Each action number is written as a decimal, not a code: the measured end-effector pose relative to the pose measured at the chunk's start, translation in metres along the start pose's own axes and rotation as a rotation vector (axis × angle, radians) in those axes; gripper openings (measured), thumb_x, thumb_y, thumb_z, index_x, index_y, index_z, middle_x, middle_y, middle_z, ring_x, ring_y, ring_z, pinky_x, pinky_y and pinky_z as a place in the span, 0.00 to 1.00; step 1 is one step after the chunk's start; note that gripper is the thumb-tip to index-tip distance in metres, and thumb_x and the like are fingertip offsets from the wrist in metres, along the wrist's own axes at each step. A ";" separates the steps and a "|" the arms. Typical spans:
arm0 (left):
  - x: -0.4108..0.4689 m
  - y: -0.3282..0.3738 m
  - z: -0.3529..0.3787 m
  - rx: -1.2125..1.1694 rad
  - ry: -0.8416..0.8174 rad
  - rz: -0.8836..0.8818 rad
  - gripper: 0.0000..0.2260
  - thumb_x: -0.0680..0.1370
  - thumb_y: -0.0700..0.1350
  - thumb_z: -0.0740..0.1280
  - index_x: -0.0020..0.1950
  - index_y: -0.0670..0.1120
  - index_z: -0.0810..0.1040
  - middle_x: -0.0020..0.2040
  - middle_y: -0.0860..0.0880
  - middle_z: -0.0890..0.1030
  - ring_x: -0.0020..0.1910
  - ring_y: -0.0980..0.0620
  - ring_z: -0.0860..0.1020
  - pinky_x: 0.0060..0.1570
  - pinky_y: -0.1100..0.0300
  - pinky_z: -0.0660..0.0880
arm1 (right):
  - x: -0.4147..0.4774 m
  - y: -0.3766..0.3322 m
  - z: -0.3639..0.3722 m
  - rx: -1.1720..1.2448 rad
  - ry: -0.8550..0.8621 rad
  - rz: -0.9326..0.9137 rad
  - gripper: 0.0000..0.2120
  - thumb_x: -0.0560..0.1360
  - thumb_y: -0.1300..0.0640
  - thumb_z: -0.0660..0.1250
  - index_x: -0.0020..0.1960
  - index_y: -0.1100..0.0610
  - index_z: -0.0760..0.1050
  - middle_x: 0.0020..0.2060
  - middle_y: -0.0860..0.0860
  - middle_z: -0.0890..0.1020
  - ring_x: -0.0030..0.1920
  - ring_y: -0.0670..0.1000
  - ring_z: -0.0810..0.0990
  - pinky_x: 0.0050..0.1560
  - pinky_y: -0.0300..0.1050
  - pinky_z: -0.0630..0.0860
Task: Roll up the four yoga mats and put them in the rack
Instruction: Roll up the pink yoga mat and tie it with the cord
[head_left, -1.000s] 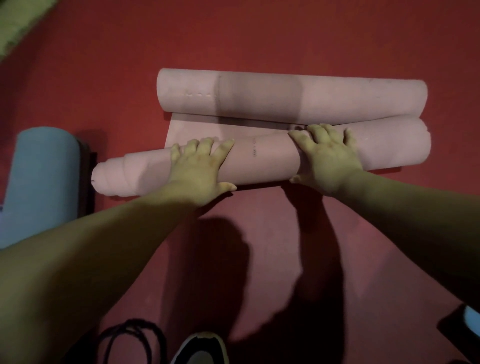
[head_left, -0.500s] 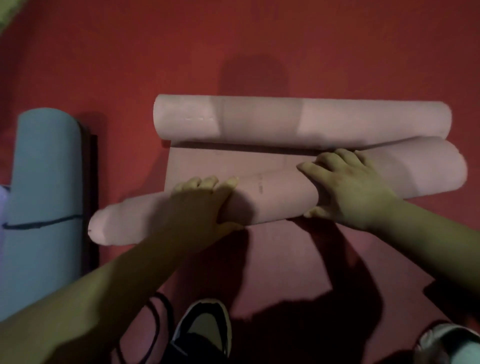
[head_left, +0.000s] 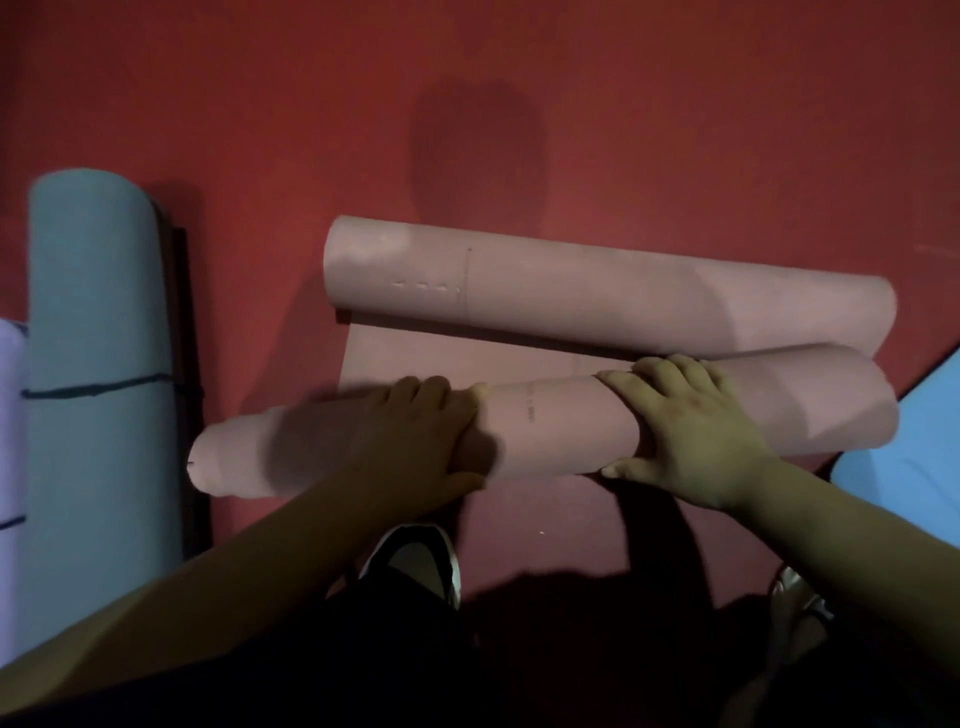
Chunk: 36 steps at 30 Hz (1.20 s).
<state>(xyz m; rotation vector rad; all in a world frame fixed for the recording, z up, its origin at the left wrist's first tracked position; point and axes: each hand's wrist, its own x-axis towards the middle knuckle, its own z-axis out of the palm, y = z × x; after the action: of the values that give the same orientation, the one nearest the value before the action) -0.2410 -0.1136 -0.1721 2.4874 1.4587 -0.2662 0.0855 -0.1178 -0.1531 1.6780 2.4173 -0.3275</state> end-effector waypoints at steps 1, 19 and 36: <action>0.000 0.000 0.001 -0.009 -0.006 -0.002 0.45 0.66 0.76 0.57 0.76 0.52 0.63 0.61 0.46 0.74 0.56 0.41 0.74 0.52 0.45 0.72 | 0.000 0.000 0.002 0.001 0.003 0.001 0.48 0.60 0.21 0.63 0.73 0.47 0.70 0.63 0.53 0.75 0.63 0.60 0.72 0.65 0.60 0.66; 0.028 0.007 -0.007 -0.050 0.033 -0.166 0.41 0.72 0.76 0.46 0.78 0.54 0.65 0.78 0.44 0.65 0.76 0.41 0.62 0.70 0.37 0.61 | 0.047 -0.010 -0.009 0.077 -0.156 0.295 0.49 0.67 0.18 0.37 0.82 0.42 0.43 0.81 0.48 0.58 0.79 0.54 0.58 0.75 0.61 0.57; 0.003 0.023 0.001 -0.082 0.065 -0.143 0.31 0.73 0.71 0.59 0.66 0.51 0.75 0.71 0.45 0.75 0.68 0.39 0.73 0.64 0.40 0.67 | 0.070 -0.022 -0.014 0.129 -0.170 0.452 0.44 0.72 0.23 0.51 0.81 0.39 0.39 0.82 0.48 0.42 0.81 0.60 0.42 0.73 0.75 0.52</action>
<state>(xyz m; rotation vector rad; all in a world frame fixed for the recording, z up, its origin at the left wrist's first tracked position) -0.2196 -0.1224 -0.1706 2.3516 1.6424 -0.1494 0.0399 -0.0586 -0.1567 2.0907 1.8643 -0.5361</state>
